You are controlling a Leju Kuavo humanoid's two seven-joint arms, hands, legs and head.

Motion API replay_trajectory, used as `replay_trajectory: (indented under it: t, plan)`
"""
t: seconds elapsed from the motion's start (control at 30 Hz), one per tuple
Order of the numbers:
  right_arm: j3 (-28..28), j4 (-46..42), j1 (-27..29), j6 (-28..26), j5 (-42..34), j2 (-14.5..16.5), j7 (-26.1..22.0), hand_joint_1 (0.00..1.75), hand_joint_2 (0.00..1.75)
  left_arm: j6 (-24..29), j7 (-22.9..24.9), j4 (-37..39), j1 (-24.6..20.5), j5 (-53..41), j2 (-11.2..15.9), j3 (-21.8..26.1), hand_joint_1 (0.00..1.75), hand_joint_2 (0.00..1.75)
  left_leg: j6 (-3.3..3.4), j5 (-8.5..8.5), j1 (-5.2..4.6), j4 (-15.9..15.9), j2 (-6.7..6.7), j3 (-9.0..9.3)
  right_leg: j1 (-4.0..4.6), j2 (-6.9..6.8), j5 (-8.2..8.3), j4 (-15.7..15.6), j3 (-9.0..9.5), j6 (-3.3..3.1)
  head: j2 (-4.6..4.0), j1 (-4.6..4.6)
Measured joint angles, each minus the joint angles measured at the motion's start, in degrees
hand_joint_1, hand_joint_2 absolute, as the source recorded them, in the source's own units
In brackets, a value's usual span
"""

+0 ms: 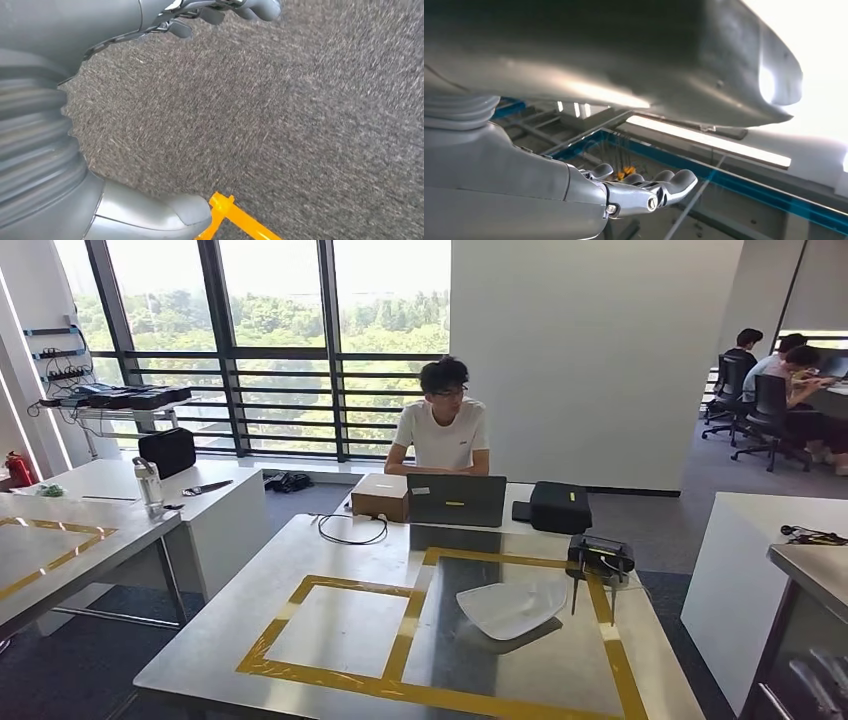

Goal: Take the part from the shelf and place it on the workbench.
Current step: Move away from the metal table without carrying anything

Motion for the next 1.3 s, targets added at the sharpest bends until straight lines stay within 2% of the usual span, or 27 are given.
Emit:
replay_trajectory:
  t: [0.03, 0.07, 0.1, 0.17, 0.23, 0.27, 0.3, 0.37, 0.4, 0.43, 0.53, 0.57, 0.6, 0.63, 0.7, 0.77, 0.8, 0.9, 0.97, 1.03, 1.07, 1.1, 1.13, 1.17, 1.2, 1.27, 1.3]
  plan:
    - [1.12, 0.52, -0.31, -0.73, 0.26, 0.59, 0.08, 0.00, 0.00, 0.00, -0.25, -0.02, 0.00, 0.38, 0.32, 0.02, 0.00, 1.75, -0.25, -2.00, 0.10, 3.46, -0.06, -0.81, 0.00, -0.05, 0.58, 0.08, -0.81, -0.06, 0.00, -0.04]
    - [2.21, 1.04, -0.63, -1.55, 0.81, 1.24, 0.19, 0.00, 0.00, 0.00, -0.41, -0.04, 0.00, 0.63, 0.63, 0.04, 0.00, 1.75, -0.49, -2.79, 0.23, 6.03, -0.06, -1.11, -0.01, -0.09, 1.17, 0.22, -1.69, -0.02, 0.00, -0.08]
    - [3.35, 1.60, -1.00, -2.34, 1.61, 1.98, 0.39, 0.00, 0.00, 0.01, -0.49, -0.07, -0.01, 0.79, 0.98, 0.07, 0.00, 1.75, -0.68, -2.30, 0.37, 6.98, -0.05, -0.65, -0.04, -0.12, 1.75, 0.40, -2.62, 0.06, 0.00, -0.07]
    - [5.60, 2.63, -1.87, -3.45, 3.47, 3.47, 0.90, 0.00, 0.00, 0.02, -0.59, -0.13, -0.13, 1.20, 1.59, 0.11, 0.00, 1.75, -0.94, 0.73, 0.68, 3.01, -0.03, 3.10, -0.19, -0.11, 2.79, 1.02, -4.53, 0.40, 0.00, -0.08]
    - [7.99, 3.51, -3.07, -3.96, 4.67, 4.82, 1.35, 0.00, 0.00, 0.01, -0.99, -0.23, -0.45, 2.01, 2.11, 0.24, 0.00, 1.75, -0.80, 1.38, 0.69, -4.54, -0.12, 8.25, -0.27, -0.11, 3.67, 1.71, -6.04, 1.00, 0.00, -0.06]
    - [9.18, 4.02, -3.86, -4.15, 4.99, 5.39, 1.58, 0.00, 0.00, -0.01, -1.30, -0.29, -0.58, 2.37, 2.29, 0.36, 0.00, 1.75, -0.54, 1.03, 0.61, -7.11, -0.20, 9.67, -0.29, -0.11, 4.07, 1.93, -6.41, 1.32, 0.00, -0.05]
    - [10.27, 4.59, -4.77, -4.36, 5.12, 5.81, 1.85, 0.00, 0.00, -0.01, -1.62, -0.37, -0.65, 2.58, 2.52, 0.51, 0.00, 1.75, -0.13, 0.57, 0.40, -8.39, -0.30, 10.16, -0.33, -0.11, 4.53, 1.97, -6.58, 1.70, 0.00, -0.04]
    - [12.09, 6.04, -6.34, -4.66, 5.11, 6.29, 2.51, 0.00, 0.00, 0.04, -2.12, -0.50, -0.64, 2.59, 2.90, 0.74, 0.00, 1.75, 0.91, 1.33, 0.22, -8.65, -0.31, 9.39, -0.51, -0.07, 5.32, 1.81, -6.72, 2.46, -0.02, -0.04]
    - [12.86, 6.75, -6.91, -4.70, 5.11, 6.45, 2.89, 0.00, 0.00, 0.07, -2.23, -0.57, -0.64, 2.47, 3.11, 0.79, 0.00, 1.75, 1.48, 1.89, 0.20, -8.69, -0.23, 8.92, -0.61, -0.02, 4.90, 2.10, -7.05, 2.81, -0.04, -0.02]
    - [13.49, 7.34, -7.29, -4.59, 5.12, 6.61, 3.29, 0.00, 0.00, 0.09, -2.27, -0.63, -0.62, 2.24, 3.26, 0.81, 0.00, 1.75, 1.99, 2.55, 0.25, -8.79, -0.13, 8.28, -0.70, 0.03, 3.37, 3.23, -7.65, 3.10, -0.04, 0.03]
    - [14.79, 8.30, -7.71, -3.37, 3.91, 7.05, 4.21, 0.00, 0.00, 0.07, -1.93, -0.83, -0.44, 1.14, 3.69, 0.84, 0.00, 1.75, 2.75, 4.67, 0.12, -8.78, 0.04, 6.07, -0.77, 0.12, -4.97, 12.46, -10.21, 3.51, -0.01, 0.17]
    - [15.10, 8.45, -7.57, -2.97, 2.98, 7.12, 4.27, 0.00, 0.00, 0.06, -1.73, -0.88, -0.35, 0.74, 3.79, 0.84, 0.00, 1.75, 2.80, 5.39, 0.00, -8.69, 0.06, 5.23, -0.75, 0.13, -6.38, 15.76, -10.62, 3.50, -0.01, 0.19]
    - [15.33, 8.56, -7.32, -2.74, 2.10, 7.14, 4.22, 0.00, 0.00, 0.06, -1.49, -0.94, -0.26, 0.44, 3.88, 0.84, 0.00, 1.75, 2.82, 6.04, -0.10, -8.56, 0.06, 4.29, -0.69, 0.16, -6.48, 17.75, -10.41, 3.42, -0.01, 0.22]
    - [15.48, 8.65, -6.99, -2.63, 1.29, 7.15, 4.11, 0.00, 0.00, 0.08, -1.13, -0.98, -0.16, 0.08, 3.96, 0.84, 0.00, 1.75, 2.79, 6.68, -0.16, -8.37, 0.05, 3.29, -0.58, 0.18, -5.45, 17.72, -9.15, 3.25, 0.00, 0.24]
    - [15.57, 8.75, -6.40, -2.58, 0.39, 7.15, 3.97, 0.00, 0.00, 0.25, -0.23, -1.03, 0.03, -0.47, 4.03, 0.84, 0.00, 1.75, 2.59, 7.74, -0.14, -7.91, 0.06, 1.64, -0.25, 0.21, -3.27, 11.59, -3.81, 2.73, 0.00, 0.28]
    - [15.55, 8.77, -5.91, -2.83, -0.09, 7.16, 3.96, 0.00, 0.00, 0.52, 0.51, -1.03, 0.14, -0.85, 4.00, 0.83, 0.00, 1.75, 2.07, 8.67, -0.11, -7.66, 0.07, 0.81, 0.26, 0.18, -3.44, 3.99, 1.45, 2.03, 0.00, 0.24]
    - [15.47, 8.78, -5.71, -3.08, -0.32, 7.17, 3.88, 0.00, 0.00, 0.64, 0.71, -1.03, 0.15, -0.95, 3.99, 0.82, 0.00, 1.75, 1.71, 9.11, -0.04, -7.69, 0.09, 0.75, 0.50, 0.22, -3.95, 1.84, 2.65, 1.63, 0.00, 0.22]
    - [15.14, 8.88, -5.27, -3.79, -0.67, 7.47, 3.58, 0.00, 0.00, 0.64, 0.97, -1.02, 0.19, -1.29, 3.97, 0.81, 0.00, 1.75, 0.58, 10.08, 0.12, -8.08, 0.08, 0.58, 0.67, 0.30, -2.75, 0.59, 2.20, 0.42, -0.01, 0.21]
    - [14.97, 9.03, -5.17, -3.72, -0.31, 7.98, 3.50, 0.00, 0.00, 0.32, 0.67, -0.97, 0.24, -1.57, 3.92, 0.76, 0.00, 1.75, -0.01, 6.79, 0.16, -5.70, -0.05, -0.51, 0.39, 0.21, -1.07, -0.02, 1.14, -0.28, -0.02, 0.15]
    - [14.76, 9.18, -5.02, -3.14, -0.12, 8.50, 3.42, 0.00, 0.00, -0.14, 0.05, -0.92, 0.19, -1.61, 3.85, 0.71, 0.00, 1.75, -0.55, 0.77, 0.38, 0.53, -0.12, -1.96, 0.33, 0.20, 0.38, -0.08, -0.39, -0.59, -0.02, 0.09]
    - [14.66, 9.24, -4.92, -2.67, -0.31, 8.70, 3.40, 0.00, 0.00, -0.40, -0.27, -0.89, 0.15, -1.55, 3.81, 0.70, 0.00, 1.75, -0.81, -1.00, 0.50, 3.91, -0.11, -2.36, 0.33, 0.18, 1.06, 0.02, -1.29, -0.55, -0.02, 0.07]
    - [14.53, 9.28, -4.79, -2.25, -0.63, 8.88, 3.38, 0.00, 0.00, -0.63, -0.51, -0.85, 0.10, -1.48, 3.75, 0.70, 0.00, 1.75, -1.01, -1.47, 0.63, 6.37, -0.11, -2.26, 0.31, 0.14, 1.73, 0.16, -2.24, -0.45, -0.02, 0.06]
    - [14.34, 9.30, -4.60, -1.88, -1.03, 9.02, 3.38, 0.00, 0.00, -0.87, -0.69, -0.79, 0.04, -1.37, 3.67, 0.69, 0.00, 1.75, -1.16, -0.62, 0.77, 7.08, -0.10, -1.37, 0.27, 0.10, 2.37, 0.38, -3.21, -0.30, -0.02, 0.04]
    - [14.07, 9.32, -4.39, -1.41, -1.52, 9.16, 3.45, 0.00, 0.00, -1.07, -0.84, -0.74, -0.03, -1.20, 3.57, 0.69, 0.00, 1.75, -1.28, 0.88, 0.94, 5.92, -0.09, 0.47, 0.22, 0.07, 3.01, 0.70, -4.27, -0.10, -0.02, 0.04]
    - [13.75, 9.32, -4.19, -0.95, -1.99, 9.28, 3.56, 0.00, 0.00, -1.24, -0.93, -0.69, -0.13, -0.95, 3.45, 0.69, 0.00, 1.75, -1.33, 1.96, 1.10, 2.89, -0.10, 3.18, 0.17, 0.05, 3.56, 1.11, -5.19, 0.15, -0.02, 0.04]
    - [12.91, 9.26, -3.95, 0.11, -3.22, 9.47, 3.78, 0.00, 0.00, -1.62, -1.08, -0.63, -0.39, -0.55, 3.17, 0.70, 0.00, 1.75, -1.10, 1.40, 1.02, -4.62, -0.28, 8.77, 0.12, 0.05, 4.46, 1.91, -6.64, 0.81, -0.01, 0.07]
    - [12.46, 9.24, -3.96, 0.51, -3.87, 9.52, 3.81, 0.00, 0.00, -1.82, -1.13, -0.60, -0.49, -0.45, 3.01, 0.70, 0.00, 1.75, -0.74, 0.52, 0.85, -7.06, -0.39, 10.24, 0.12, 0.03, 4.83, 2.14, -6.95, 1.19, -0.01, 0.08]
